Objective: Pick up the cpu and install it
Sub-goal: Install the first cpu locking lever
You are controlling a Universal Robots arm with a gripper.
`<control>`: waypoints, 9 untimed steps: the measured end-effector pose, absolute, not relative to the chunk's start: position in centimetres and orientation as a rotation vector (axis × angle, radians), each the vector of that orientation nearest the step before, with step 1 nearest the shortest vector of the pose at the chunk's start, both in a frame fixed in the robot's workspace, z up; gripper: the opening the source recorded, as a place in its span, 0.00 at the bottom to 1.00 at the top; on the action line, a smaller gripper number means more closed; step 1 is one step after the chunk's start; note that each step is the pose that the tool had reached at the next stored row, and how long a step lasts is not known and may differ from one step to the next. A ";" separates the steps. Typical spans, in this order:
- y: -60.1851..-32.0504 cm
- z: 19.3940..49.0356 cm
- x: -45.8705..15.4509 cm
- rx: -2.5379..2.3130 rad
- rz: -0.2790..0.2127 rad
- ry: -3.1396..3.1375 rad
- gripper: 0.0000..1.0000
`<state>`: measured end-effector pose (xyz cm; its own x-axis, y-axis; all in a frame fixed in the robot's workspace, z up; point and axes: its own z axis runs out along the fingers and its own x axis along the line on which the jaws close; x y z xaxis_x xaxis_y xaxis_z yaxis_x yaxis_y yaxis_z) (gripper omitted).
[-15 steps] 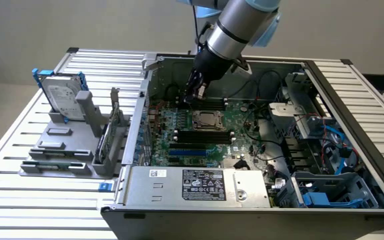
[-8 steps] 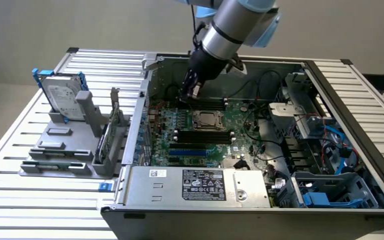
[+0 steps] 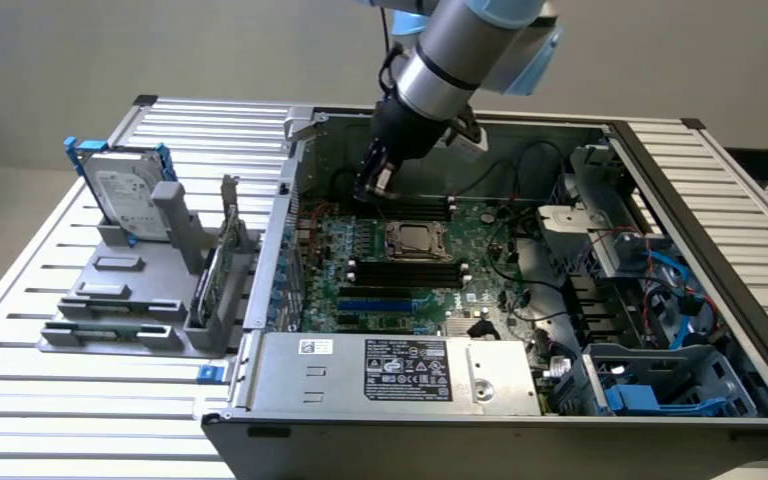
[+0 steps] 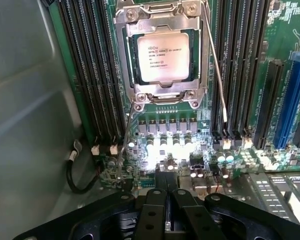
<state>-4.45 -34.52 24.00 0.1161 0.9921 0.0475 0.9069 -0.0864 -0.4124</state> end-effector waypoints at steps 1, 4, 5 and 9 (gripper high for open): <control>-34.5 24.0 -4.5 -2.066 0.345 -1.844 0.11; -34.5 24.0 -4.7 -2.084 0.332 -1.815 0.11; -34.5 24.0 -4.8 -2.090 0.328 -1.805 0.11; -34.5 24.0 -4.9 -2.122 0.314 -1.759 0.11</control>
<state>-4.86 -34.52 24.00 0.1982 0.9783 0.0607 0.8969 -0.1561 -0.4138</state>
